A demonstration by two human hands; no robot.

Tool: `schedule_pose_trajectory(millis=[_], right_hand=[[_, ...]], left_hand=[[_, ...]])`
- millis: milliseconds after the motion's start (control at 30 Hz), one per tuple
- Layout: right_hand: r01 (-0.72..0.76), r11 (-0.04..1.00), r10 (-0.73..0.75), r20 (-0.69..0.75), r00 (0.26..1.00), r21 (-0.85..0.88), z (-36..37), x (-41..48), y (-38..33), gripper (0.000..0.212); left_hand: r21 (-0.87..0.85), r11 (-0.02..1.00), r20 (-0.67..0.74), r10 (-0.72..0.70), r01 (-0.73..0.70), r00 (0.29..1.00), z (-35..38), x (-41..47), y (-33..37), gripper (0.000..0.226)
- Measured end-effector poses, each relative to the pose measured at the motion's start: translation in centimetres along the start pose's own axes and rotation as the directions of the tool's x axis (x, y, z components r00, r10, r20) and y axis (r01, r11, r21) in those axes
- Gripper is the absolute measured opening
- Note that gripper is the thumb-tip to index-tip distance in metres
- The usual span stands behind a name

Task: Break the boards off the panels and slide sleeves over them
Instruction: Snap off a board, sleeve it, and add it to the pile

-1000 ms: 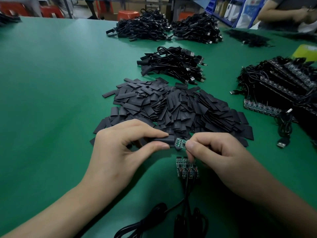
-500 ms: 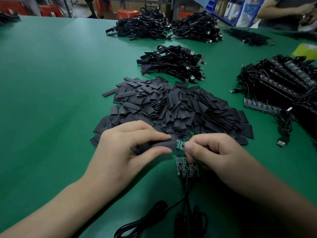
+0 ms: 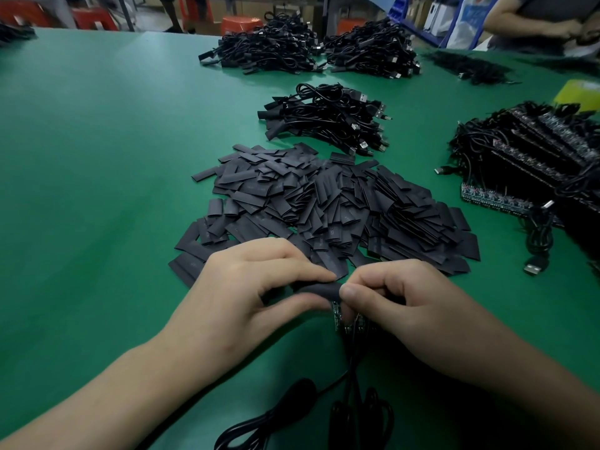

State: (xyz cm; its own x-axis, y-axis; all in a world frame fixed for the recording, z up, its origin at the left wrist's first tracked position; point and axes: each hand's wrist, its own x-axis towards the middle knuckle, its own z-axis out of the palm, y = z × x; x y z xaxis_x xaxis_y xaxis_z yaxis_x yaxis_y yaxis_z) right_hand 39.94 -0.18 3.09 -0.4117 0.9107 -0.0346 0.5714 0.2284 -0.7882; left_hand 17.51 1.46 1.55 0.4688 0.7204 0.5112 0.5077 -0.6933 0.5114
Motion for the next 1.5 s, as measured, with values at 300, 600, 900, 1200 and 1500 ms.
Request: schedule_pose_trajectory(millis=[300, 600, 900, 1200, 1500], right_hand=[[0.187, 0.979, -0.159, -0.274, 0.949, 0.079, -0.36, -0.19, -0.08, 0.010], [0.296, 0.933, -0.351, -0.337, 0.874, -0.204, -0.22, -0.30, -0.18, 0.008], [0.296, 0.925, -0.364, -0.327, 0.872, -0.239, -0.25, -0.23, -0.44, 0.003], [0.301, 0.902, -0.401, -0.339, 0.851, -0.311, -0.39, -0.29, -0.54, 0.004], [0.283, 0.959, -0.259, -0.364, 0.895, 0.015, 0.31, -0.37, -0.55, 0.007]], left_hand=[[-0.134, 0.981, -0.116, -0.153, 0.137, 0.981, -0.10, 0.16, -0.23, 0.019], [-0.163, 0.978, -0.104, -0.147, 0.129, 0.984, -0.22, 0.15, -0.10, 0.018], [-0.159, 0.982, -0.096, -0.118, 0.102, 0.988, -0.14, 0.22, 0.10, 0.017], [-0.247, 0.959, -0.074, -0.160, 0.137, 0.984, -0.07, 0.17, -0.07, 0.017], [-0.217, 0.969, -0.105, -0.146, 0.120, 0.984, -0.14, 0.39, 0.15, 0.017]])
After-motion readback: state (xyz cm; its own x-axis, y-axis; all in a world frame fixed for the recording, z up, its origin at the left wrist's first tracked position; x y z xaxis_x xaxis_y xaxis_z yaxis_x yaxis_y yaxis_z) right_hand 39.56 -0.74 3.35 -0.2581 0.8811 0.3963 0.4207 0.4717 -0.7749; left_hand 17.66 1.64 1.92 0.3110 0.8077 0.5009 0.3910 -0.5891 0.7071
